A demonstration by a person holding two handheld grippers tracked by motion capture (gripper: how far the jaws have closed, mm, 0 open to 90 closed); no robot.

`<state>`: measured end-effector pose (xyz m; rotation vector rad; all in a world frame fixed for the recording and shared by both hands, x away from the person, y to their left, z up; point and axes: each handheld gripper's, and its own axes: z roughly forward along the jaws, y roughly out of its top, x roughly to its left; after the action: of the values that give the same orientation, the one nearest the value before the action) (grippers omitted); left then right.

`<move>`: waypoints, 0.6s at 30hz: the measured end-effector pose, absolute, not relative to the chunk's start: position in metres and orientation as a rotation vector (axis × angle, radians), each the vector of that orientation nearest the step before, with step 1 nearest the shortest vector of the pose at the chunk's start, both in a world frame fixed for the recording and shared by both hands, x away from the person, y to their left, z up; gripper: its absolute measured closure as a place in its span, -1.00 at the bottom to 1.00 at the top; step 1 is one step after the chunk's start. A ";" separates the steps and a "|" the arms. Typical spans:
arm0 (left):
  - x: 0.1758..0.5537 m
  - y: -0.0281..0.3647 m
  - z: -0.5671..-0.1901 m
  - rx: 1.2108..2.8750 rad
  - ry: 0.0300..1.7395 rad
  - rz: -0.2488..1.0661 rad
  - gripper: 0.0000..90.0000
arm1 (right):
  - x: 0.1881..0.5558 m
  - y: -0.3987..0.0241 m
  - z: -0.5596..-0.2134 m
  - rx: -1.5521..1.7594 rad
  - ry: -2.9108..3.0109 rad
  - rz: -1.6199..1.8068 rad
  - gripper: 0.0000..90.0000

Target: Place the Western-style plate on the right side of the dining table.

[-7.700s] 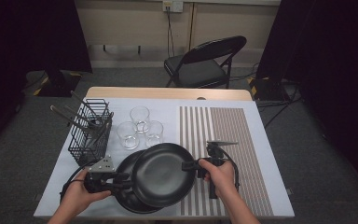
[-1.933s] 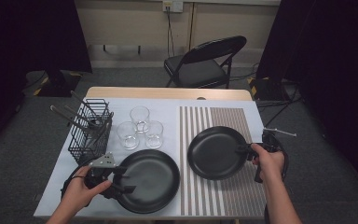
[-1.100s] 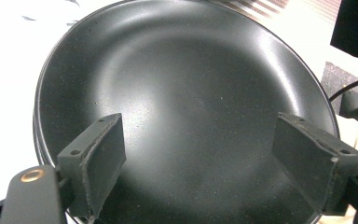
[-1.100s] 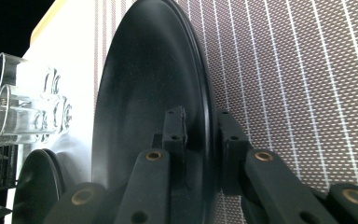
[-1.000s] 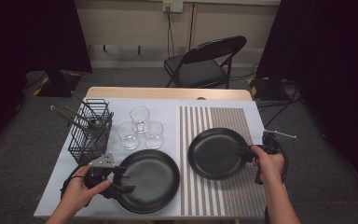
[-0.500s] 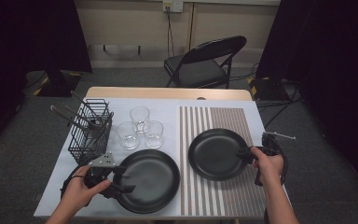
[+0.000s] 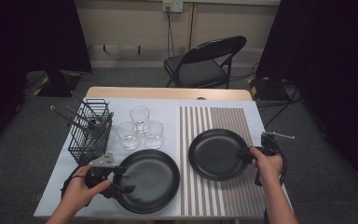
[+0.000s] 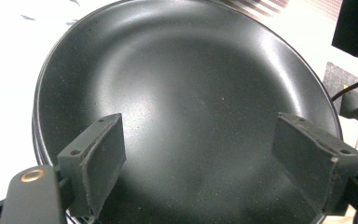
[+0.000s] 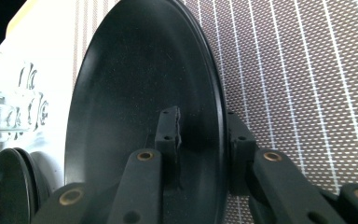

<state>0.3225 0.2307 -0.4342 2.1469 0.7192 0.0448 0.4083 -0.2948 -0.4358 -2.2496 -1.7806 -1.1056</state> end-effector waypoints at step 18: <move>0.323 0.231 -0.434 2.144 0.717 0.049 -0.62 | 0.409 -0.294 -0.439 -2.274 -1.803 -1.073 0.54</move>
<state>0.3225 0.2311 -0.4341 2.1443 0.7171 0.0489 0.4089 -0.2941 -0.4392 -2.2735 -1.8029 -1.0734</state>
